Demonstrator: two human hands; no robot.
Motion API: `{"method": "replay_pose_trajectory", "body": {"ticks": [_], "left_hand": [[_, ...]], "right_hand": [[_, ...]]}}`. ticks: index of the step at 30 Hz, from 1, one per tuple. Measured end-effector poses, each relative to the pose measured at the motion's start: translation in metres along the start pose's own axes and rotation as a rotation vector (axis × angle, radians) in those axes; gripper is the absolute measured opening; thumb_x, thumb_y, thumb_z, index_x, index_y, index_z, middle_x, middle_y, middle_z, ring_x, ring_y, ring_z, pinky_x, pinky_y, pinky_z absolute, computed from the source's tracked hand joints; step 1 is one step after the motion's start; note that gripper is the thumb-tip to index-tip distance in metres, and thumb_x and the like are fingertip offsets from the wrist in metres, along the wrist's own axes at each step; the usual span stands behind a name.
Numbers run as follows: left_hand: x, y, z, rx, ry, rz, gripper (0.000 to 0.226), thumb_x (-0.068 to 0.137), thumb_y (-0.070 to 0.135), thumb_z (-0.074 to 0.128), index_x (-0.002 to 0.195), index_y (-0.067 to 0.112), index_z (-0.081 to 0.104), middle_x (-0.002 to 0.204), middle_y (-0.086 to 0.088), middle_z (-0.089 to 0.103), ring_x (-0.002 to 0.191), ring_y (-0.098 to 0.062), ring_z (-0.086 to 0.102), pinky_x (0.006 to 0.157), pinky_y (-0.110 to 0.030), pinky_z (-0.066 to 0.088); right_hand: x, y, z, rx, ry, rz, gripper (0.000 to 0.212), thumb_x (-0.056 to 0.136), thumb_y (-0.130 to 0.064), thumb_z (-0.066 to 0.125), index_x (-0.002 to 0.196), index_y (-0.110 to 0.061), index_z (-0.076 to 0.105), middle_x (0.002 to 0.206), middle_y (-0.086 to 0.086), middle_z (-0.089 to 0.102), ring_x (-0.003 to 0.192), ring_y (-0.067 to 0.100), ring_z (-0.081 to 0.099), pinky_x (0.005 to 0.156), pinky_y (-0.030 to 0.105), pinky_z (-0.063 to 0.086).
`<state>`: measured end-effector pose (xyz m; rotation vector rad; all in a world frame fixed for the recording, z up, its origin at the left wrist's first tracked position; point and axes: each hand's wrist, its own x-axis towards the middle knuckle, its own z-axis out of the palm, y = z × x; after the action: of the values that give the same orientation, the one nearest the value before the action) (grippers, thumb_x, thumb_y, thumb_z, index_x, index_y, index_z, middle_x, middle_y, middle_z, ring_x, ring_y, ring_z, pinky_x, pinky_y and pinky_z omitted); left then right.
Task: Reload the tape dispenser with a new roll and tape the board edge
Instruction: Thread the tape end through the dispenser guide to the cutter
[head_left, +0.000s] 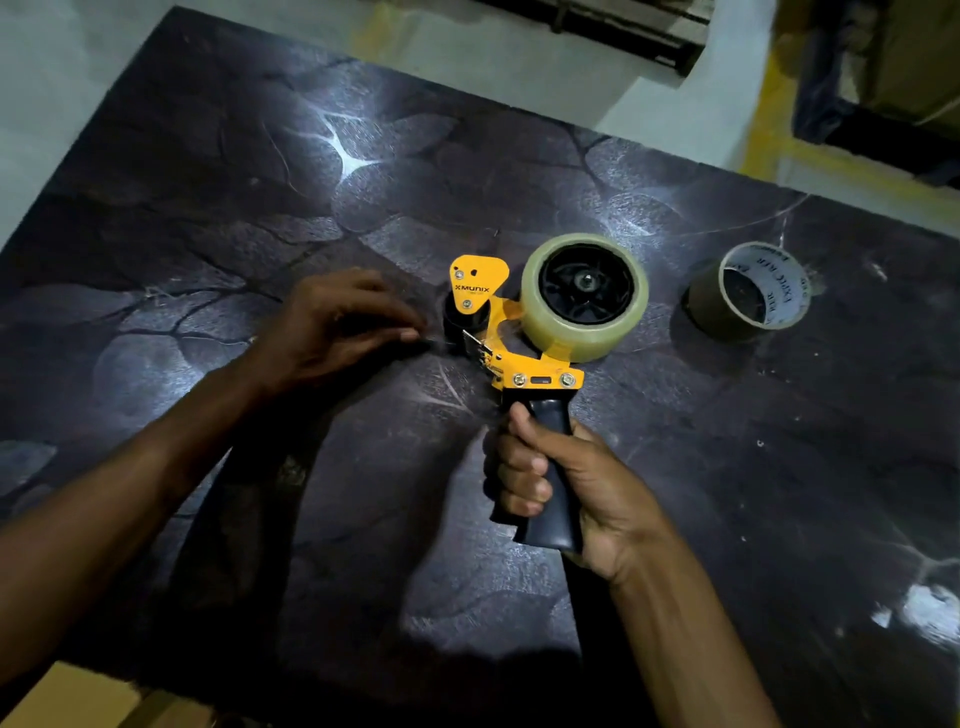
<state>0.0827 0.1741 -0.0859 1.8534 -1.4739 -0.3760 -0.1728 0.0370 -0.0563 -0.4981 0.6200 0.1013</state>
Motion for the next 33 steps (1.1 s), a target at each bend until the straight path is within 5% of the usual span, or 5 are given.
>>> {"method": "replay_pose_trajectory", "body": {"ticks": [6, 11, 18, 24, 33], "left_hand": [[-0.002, -0.003, -0.018, -0.343, -0.054, -0.257, 0.009, 0.080, 0.011, 0.087, 0.083, 0.007, 0.080, 0.083, 0.009, 0.082, 0.076, 0.000, 0.073, 0.074, -0.015, 0.056], [-0.008, 0.007, -0.027, -0.082, 0.082, -0.212, 0.030, 0.081, 0.030, 0.091, 0.107, 0.018, 0.081, 0.086, -0.001, 0.078, 0.073, -0.014, 0.071, 0.071, -0.026, 0.054], [-0.025, 0.054, 0.022, 0.064, 0.188, -0.340, 0.054, 0.078, 0.067, 0.079, 0.115, 0.028, 0.083, 0.071, 0.005, 0.078, 0.054, 0.010, 0.061, 0.062, -0.019, 0.052], [-0.017, 0.058, 0.025, -0.036, 0.225, -0.359, 0.006, 0.089, 0.035, 0.084, 0.095, 0.035, 0.083, 0.082, 0.022, 0.076, 0.069, 0.013, 0.070, 0.064, -0.005, 0.048], [-0.018, 0.028, 0.015, -0.136, 0.071, -0.192, 0.015, 0.089, 0.024, 0.080, 0.096, 0.013, 0.084, 0.091, 0.032, 0.074, 0.080, 0.016, 0.072, 0.076, -0.005, 0.052]], "right_hand": [[-0.002, -0.005, -0.005, 0.007, -0.021, 0.019, 0.023, 0.094, -0.020, 0.067, 0.075, -0.020, 0.054, 0.059, -0.004, 0.038, 0.043, 0.005, 0.037, 0.041, 0.019, 0.034], [0.000, -0.002, -0.007, 0.004, -0.018, 0.026, 0.024, 0.095, -0.018, 0.067, 0.078, -0.017, 0.050, 0.058, -0.004, 0.038, 0.041, 0.005, 0.038, 0.041, 0.020, 0.035], [0.001, 0.001, -0.002, 0.017, 0.009, 0.038, 0.021, 0.096, -0.022, 0.062, 0.079, -0.015, 0.053, 0.055, -0.004, 0.039, 0.039, 0.007, 0.040, 0.041, 0.022, 0.039], [0.001, 0.003, 0.000, -0.007, 0.024, 0.022, 0.025, 0.095, -0.023, 0.066, 0.078, -0.017, 0.049, 0.055, -0.004, 0.039, 0.040, 0.007, 0.039, 0.041, 0.023, 0.040], [-0.010, 0.005, 0.001, -0.094, 0.075, 0.025, 0.024, 0.095, -0.021, 0.068, 0.073, -0.021, 0.057, 0.058, -0.002, 0.037, 0.039, 0.007, 0.036, 0.042, 0.024, 0.031]]}}
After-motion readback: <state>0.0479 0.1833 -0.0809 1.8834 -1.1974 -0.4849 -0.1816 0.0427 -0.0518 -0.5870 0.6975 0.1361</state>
